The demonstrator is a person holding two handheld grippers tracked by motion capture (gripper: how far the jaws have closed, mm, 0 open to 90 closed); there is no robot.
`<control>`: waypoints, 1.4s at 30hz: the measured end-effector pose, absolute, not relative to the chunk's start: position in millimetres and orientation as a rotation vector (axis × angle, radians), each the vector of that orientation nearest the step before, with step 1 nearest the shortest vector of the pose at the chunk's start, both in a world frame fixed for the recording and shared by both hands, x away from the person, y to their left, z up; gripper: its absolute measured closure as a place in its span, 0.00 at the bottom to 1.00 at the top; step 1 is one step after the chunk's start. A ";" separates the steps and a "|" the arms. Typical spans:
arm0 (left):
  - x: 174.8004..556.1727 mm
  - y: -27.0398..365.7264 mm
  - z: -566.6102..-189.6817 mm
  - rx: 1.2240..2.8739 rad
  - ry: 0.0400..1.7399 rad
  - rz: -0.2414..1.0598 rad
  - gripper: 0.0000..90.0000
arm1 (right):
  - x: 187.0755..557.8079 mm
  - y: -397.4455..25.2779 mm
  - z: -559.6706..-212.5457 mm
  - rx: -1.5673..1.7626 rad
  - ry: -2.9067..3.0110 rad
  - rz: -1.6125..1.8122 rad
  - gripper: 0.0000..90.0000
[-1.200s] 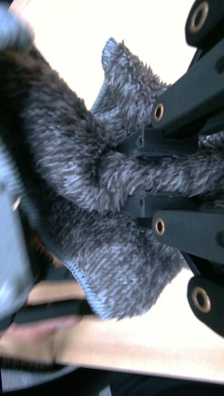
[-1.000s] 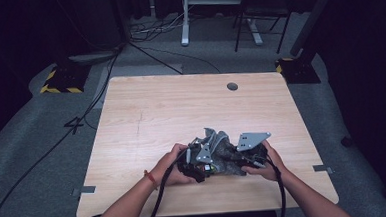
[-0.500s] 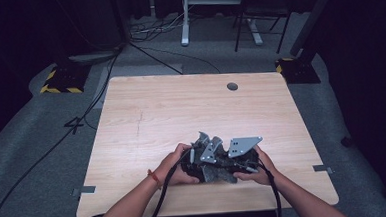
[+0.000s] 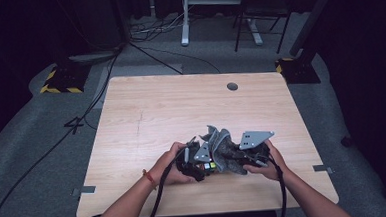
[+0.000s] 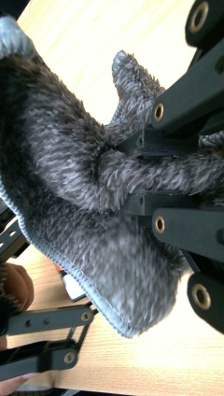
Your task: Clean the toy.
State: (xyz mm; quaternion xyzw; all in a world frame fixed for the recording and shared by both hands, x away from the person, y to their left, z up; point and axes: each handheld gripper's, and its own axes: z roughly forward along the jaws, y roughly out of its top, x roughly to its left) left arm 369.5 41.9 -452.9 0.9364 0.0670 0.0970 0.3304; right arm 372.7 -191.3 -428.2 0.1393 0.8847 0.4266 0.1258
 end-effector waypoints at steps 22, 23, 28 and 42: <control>370.7 26.3 -458.2 2.484 0.168 0.269 0.38 | 367.9 -180.2 -426.1 0.363 2.590 1.280 0.86; 370.6 27.1 -458.2 2.484 0.168 0.267 0.38 | 368.8 -182.2 -426.6 0.372 2.589 1.276 0.86; 369.5 33.6 -454.2 2.455 0.172 0.259 0.38 | 373.0 -194.0 -430.8 0.418 2.579 1.250 0.86; 370.8 43.4 -444.4 2.356 0.169 0.247 0.38 | 372.5 -200.9 -442.1 0.430 2.621 1.304 0.86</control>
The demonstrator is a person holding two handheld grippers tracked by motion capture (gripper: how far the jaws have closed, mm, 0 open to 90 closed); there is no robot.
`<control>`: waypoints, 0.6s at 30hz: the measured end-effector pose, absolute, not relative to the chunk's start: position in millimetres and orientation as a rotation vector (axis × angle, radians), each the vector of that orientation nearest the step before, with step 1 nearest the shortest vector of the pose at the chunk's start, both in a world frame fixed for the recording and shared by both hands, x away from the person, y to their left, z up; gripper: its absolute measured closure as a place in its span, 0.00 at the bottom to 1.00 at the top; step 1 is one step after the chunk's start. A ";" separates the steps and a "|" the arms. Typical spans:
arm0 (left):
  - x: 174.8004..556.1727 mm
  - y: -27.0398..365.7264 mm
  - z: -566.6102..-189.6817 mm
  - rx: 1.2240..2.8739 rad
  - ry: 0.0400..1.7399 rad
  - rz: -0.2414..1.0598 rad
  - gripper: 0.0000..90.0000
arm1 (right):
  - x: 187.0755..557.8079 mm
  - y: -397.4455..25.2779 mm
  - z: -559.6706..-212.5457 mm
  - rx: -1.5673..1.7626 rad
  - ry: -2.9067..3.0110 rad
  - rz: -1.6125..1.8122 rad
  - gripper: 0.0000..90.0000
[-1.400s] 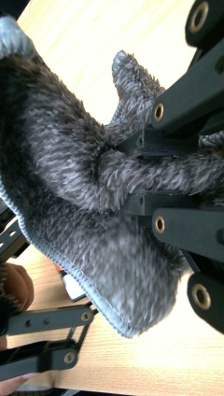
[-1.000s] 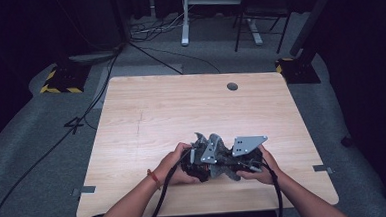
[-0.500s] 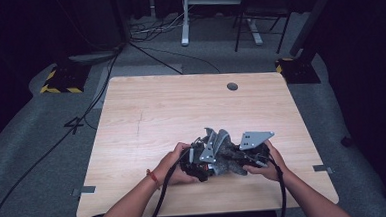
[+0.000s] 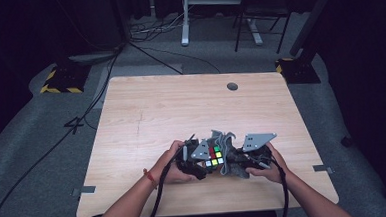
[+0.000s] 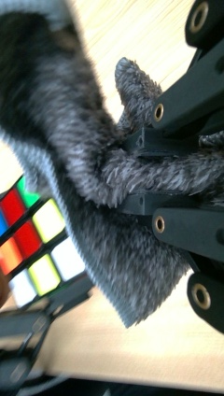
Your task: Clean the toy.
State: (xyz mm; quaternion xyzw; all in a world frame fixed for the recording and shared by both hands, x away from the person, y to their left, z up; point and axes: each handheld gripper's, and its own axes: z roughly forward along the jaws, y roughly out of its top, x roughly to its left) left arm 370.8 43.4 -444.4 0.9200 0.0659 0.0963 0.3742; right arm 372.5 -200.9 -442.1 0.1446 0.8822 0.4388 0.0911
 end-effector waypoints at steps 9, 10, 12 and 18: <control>373.0 34.3 -452.7 2.408 0.156 0.236 0.37 | 366.5 -194.9 -428.0 0.367 2.584 1.447 0.86; 373.9 33.3 -453.6 2.410 0.155 0.235 0.37 | 366.0 -193.2 -427.3 0.362 2.583 1.450 0.86; 374.1 31.9 -454.6 2.419 0.154 0.238 0.37 | 365.9 -189.9 -426.8 0.355 2.586 1.473 0.86; 374.0 34.0 -452.1 2.409 0.160 0.254 0.37 | 367.2 -190.3 -427.2 0.361 2.585 1.426 0.86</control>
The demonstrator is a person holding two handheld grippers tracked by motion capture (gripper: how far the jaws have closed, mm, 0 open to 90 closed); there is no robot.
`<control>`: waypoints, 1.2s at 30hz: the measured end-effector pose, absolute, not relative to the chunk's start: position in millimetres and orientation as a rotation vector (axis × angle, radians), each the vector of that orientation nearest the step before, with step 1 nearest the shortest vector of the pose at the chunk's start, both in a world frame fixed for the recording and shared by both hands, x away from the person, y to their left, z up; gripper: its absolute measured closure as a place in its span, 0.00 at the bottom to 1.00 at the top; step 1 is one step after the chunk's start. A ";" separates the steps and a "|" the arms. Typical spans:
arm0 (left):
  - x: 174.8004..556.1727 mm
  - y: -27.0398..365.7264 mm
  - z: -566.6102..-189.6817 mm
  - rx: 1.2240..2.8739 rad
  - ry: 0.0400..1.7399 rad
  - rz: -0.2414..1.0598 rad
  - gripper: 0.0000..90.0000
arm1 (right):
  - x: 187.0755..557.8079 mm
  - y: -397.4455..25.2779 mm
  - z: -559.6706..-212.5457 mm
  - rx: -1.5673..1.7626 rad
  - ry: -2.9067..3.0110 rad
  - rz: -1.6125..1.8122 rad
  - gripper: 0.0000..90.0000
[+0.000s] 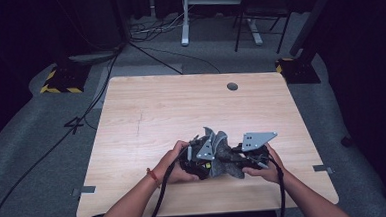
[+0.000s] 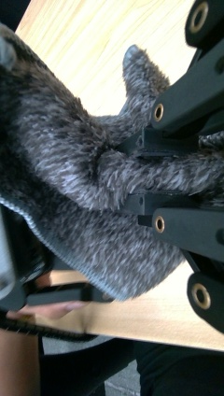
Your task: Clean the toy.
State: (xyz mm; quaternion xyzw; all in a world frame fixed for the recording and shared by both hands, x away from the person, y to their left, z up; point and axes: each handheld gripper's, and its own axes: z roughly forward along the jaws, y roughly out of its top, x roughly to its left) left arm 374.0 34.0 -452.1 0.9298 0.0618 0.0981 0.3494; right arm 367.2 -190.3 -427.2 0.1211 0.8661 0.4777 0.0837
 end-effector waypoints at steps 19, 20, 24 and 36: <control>374.9 43.7 -441.2 2.363 0.177 0.272 0.37 | 368.9 -200.4 -433.7 0.398 2.619 1.350 0.86; 374.8 41.9 -442.3 2.369 0.169 0.274 0.37 | 367.5 -199.3 -431.0 0.386 2.614 1.369 0.86; 373.8 35.4 -446.8 2.395 0.157 0.275 0.37 | 362.7 -193.9 -423.8 0.345 2.590 1.379 0.86; 371.2 41.7 -438.3 2.342 0.154 0.262 0.37 | 377.4 -200.3 -437.7 0.454 2.621 1.237 0.86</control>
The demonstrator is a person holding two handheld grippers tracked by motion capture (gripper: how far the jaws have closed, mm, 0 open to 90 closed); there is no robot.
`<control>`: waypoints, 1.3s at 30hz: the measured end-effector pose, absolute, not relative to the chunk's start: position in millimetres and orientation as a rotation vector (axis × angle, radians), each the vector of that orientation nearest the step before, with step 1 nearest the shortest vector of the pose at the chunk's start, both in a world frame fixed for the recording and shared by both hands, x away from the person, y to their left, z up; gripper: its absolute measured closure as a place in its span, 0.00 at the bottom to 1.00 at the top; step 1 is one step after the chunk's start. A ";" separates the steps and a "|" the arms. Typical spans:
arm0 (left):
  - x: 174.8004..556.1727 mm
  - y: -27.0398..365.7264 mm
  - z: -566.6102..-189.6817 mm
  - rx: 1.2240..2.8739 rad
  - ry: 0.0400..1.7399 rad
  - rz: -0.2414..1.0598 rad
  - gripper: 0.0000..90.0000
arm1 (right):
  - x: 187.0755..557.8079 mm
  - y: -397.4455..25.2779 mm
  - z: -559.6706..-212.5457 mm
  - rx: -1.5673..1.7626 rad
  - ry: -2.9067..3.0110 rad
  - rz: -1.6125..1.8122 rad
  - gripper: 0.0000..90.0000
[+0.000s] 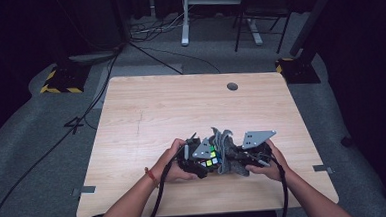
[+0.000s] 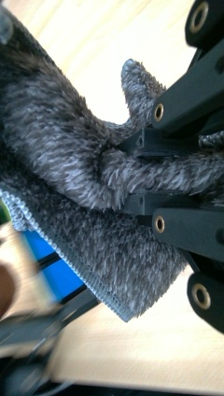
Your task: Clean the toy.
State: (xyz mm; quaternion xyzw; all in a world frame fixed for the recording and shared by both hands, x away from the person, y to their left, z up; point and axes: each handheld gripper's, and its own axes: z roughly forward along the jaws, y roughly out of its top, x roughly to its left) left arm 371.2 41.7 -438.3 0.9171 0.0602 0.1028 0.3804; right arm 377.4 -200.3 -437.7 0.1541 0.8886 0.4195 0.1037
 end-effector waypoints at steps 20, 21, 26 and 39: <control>365.0 33.1 -444.7 2.364 0.104 0.255 0.37 | 366.9 -194.8 -423.4 0.389 2.567 1.305 0.86; 364.4 32.8 -444.0 2.359 0.097 0.252 0.37 | 369.4 -196.1 -424.2 0.402 2.565 1.294 0.86; 364.3 35.9 -439.8 2.345 0.104 0.244 0.37 | 377.5 -203.1 -434.5 0.468 2.588 1.243 0.86; 374.5 49.1 -436.2 2.345 0.180 0.287 0.37 | 362.7 -196.5 -434.8 0.385 2.624 1.229 0.86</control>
